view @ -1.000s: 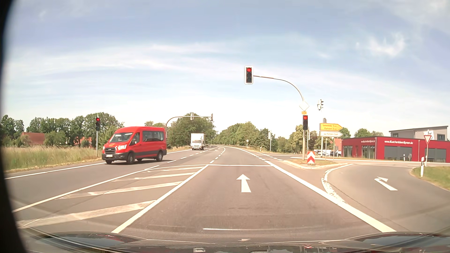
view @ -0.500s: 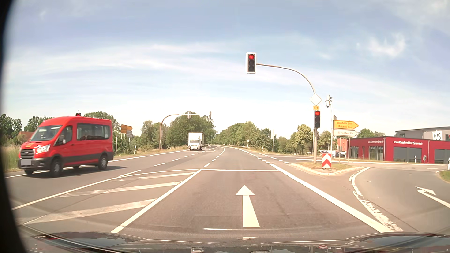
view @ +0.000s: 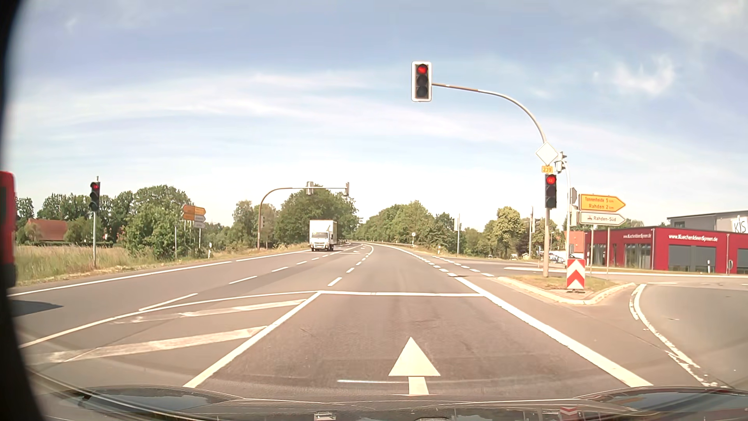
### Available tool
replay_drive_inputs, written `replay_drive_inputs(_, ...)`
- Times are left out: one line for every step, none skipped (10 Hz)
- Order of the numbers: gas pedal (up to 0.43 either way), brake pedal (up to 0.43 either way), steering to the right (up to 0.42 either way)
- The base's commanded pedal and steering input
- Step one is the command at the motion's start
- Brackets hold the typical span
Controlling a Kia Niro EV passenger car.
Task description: Follow the waypoints while adhering to traffic rules and regulations
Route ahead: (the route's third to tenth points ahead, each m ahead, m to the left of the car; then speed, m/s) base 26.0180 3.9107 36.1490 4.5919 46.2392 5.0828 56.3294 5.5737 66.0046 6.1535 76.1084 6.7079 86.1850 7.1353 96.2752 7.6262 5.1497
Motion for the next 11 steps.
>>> replay_drive_inputs(0.000,0.232,0.001)
replay_drive_inputs(0.000,0.232,0.001)
replay_drive_inputs(0.000,0.232,0.001)
replay_drive_inputs(0.000,0.226,0.001)
replay_drive_inputs(0.000,0.220,0.001)
replay_drive_inputs(0.000,0.220,0.001)
replay_drive_inputs(0.000,0.220,0.002)
replay_drive_inputs(0.000,0.220,0.002)
replay_drive_inputs(0.000,0.220,0.002)
replay_drive_inputs(0.000,0.220,0.002)
replay_drive_inputs(0.000,0.213,0.002)
